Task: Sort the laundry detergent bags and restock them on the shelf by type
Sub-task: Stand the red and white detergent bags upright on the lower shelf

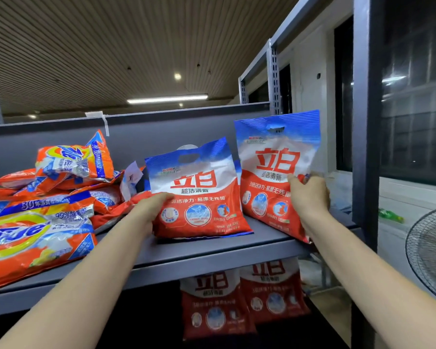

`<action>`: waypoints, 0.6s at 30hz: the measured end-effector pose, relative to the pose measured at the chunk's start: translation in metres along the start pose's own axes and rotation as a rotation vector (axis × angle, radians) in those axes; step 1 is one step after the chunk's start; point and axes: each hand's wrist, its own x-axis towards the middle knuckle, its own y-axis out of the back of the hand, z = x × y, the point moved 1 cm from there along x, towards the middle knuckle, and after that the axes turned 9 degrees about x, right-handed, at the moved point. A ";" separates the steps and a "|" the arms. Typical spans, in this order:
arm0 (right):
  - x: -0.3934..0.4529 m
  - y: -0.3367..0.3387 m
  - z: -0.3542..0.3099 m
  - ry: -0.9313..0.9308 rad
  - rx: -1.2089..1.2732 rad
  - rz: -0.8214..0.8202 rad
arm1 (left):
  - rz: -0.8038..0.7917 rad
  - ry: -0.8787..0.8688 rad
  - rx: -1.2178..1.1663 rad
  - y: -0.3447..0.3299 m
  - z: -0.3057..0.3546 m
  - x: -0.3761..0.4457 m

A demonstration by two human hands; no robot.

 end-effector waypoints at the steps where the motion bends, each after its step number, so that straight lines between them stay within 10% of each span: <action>1: 0.001 -0.002 0.001 -0.017 0.040 -0.022 | -0.044 0.020 0.031 -0.002 0.002 -0.004; 8: -0.015 0.001 -0.004 -0.002 0.150 0.079 | 0.063 -0.165 -0.087 -0.009 0.002 -0.019; 18: -0.074 0.073 -0.011 0.303 0.129 0.308 | 0.640 -0.667 0.130 0.021 -0.030 -0.100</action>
